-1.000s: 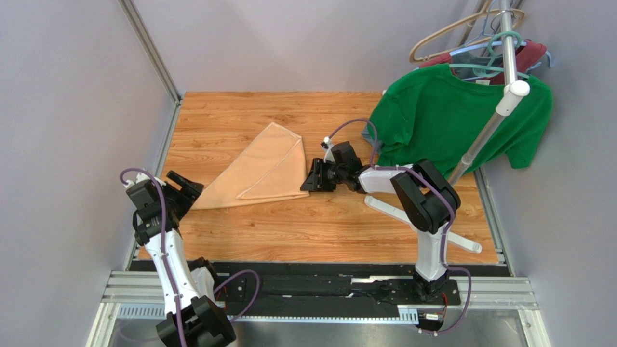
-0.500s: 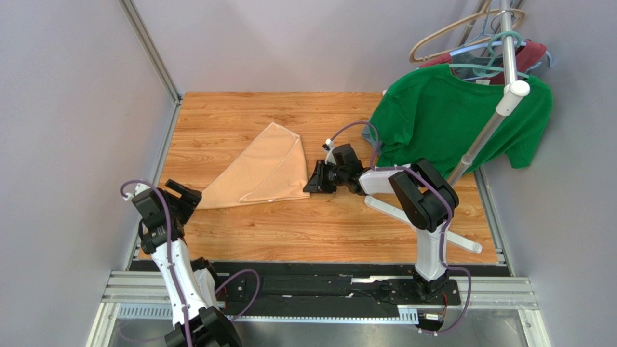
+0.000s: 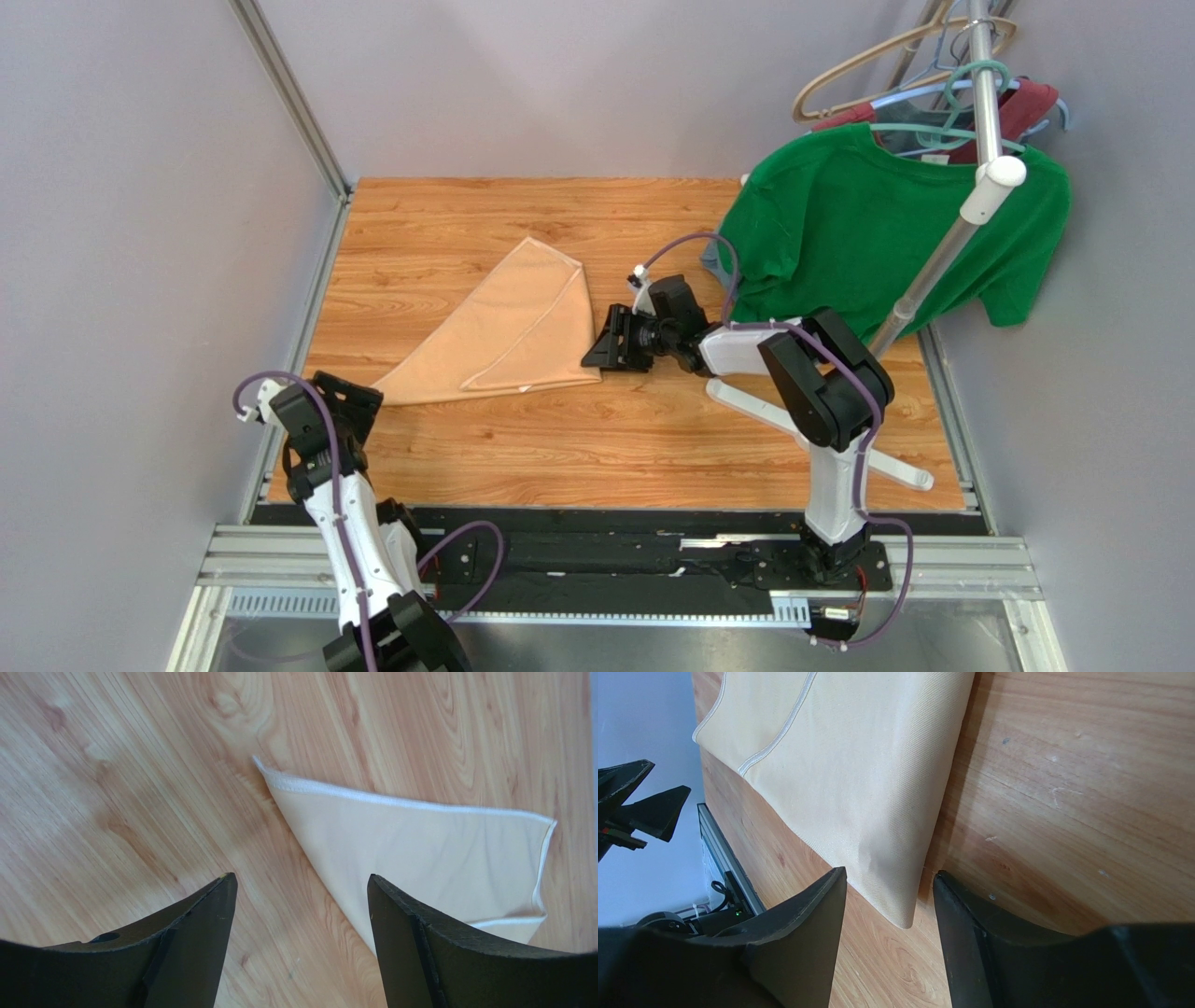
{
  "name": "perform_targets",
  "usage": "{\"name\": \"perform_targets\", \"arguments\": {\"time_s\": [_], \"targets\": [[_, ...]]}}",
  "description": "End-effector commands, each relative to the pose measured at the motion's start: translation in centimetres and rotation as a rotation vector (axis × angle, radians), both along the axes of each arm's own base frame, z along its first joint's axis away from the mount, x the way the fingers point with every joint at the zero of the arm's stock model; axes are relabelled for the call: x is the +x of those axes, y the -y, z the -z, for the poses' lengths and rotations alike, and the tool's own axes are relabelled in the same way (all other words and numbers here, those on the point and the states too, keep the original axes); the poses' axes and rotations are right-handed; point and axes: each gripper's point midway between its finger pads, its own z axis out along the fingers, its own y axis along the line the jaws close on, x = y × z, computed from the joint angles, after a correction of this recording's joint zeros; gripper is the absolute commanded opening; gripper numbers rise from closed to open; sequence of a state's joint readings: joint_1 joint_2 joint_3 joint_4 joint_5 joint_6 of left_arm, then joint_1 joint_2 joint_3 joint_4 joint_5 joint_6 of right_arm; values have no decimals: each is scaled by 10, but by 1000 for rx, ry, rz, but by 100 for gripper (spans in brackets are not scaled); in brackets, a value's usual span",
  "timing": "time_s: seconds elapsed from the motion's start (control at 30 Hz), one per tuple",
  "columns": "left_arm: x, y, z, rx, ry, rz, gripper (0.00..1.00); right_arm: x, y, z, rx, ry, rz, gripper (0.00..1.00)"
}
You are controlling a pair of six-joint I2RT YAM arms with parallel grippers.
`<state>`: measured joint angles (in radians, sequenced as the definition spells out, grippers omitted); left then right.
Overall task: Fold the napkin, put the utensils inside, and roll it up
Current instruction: Fold the napkin
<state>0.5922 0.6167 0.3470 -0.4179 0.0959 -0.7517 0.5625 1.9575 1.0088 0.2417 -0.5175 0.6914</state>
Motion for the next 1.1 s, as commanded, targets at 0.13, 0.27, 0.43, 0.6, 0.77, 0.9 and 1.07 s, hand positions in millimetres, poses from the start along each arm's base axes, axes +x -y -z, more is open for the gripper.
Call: {"name": "perform_targets", "arguments": {"time_s": [0.13,0.27,0.43,0.6,0.77,0.9,1.07], "targets": [[12,-45,8,32,32,-221,71,7,19,-20,-45,32,53,56],[25,-51,14,24,42,-212,67,9,22,-30,-56,46,70,56],[32,-56,23,-10,33,-235,62,8,22,-41,-38,53,81,56],[43,-59,26,-28,27,-216,55,9,23,-47,-35,66,85,56],[46,-60,33,-52,5,-220,53,9,21,-46,-29,67,81,56],[48,-62,35,-61,-6,-212,49,8,20,-43,-28,60,72,56],[45,-60,33,-61,1,-218,46,9,18,-43,-25,61,66,56]]}}
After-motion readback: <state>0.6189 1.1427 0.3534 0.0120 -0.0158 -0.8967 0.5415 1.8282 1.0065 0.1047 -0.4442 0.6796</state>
